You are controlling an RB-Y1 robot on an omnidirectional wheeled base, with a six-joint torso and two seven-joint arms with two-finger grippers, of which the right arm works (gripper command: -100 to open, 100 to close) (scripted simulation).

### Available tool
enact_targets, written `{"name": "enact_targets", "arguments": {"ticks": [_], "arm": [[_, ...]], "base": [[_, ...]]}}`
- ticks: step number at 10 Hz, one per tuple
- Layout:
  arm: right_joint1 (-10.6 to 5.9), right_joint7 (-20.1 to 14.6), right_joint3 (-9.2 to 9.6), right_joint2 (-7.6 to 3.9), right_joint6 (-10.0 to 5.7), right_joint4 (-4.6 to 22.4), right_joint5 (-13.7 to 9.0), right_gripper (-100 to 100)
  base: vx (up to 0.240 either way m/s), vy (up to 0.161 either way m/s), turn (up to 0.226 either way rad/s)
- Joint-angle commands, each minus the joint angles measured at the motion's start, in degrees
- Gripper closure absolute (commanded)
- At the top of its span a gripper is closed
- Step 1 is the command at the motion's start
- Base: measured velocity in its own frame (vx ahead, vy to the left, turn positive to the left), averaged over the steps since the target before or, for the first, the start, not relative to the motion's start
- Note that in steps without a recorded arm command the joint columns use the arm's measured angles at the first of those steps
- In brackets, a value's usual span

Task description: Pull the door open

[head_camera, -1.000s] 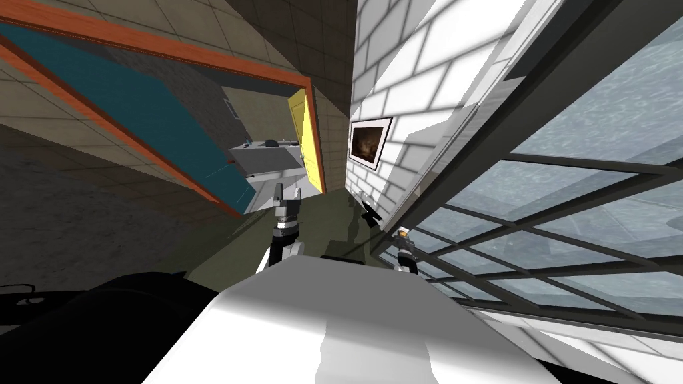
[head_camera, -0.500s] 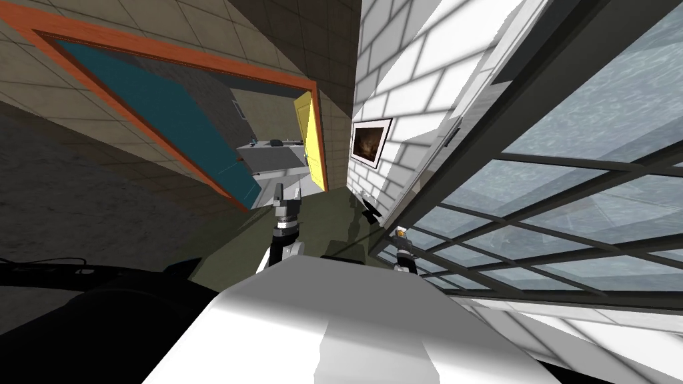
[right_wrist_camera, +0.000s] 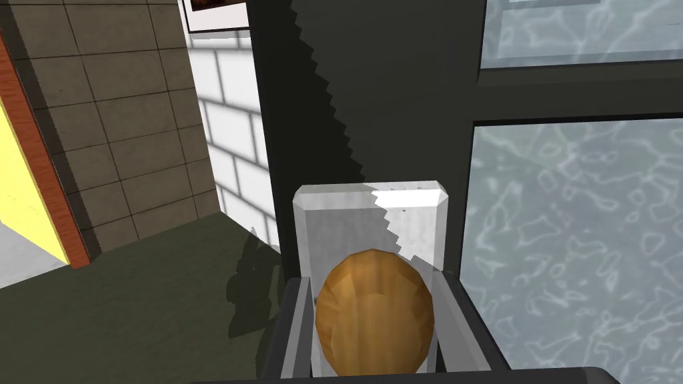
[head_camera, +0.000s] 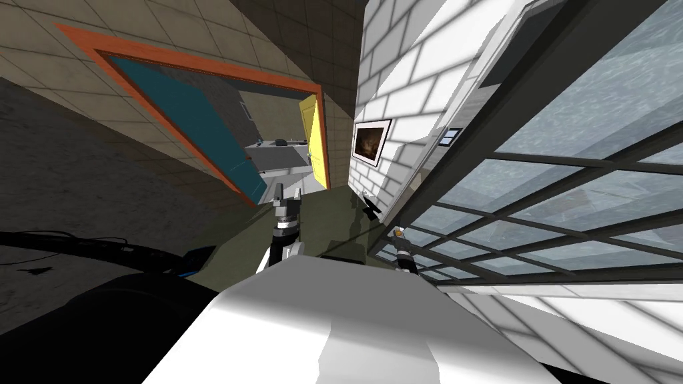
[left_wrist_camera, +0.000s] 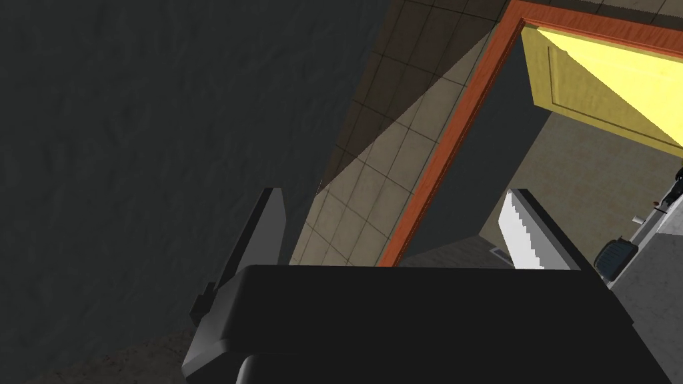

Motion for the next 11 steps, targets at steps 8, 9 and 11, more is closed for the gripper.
{"name": "enact_targets", "arguments": {"ticks": [8, 9, 11], "arm": [[2.48, -4.6, 5.02, -2.79, -2.92, -1.5, 3.1, 100], [2.82, -5.3, 5.7, -3.23, -3.42, -1.7, 3.5, 100], [3.48, -6.6, 7.02, -4.09, -4.39, -2.1, 4.4, 100]], "base": [[-0.178, -0.031, 0.054], [-0.226, -0.062, 0.071], [-0.208, -0.056, 0.059]]}}
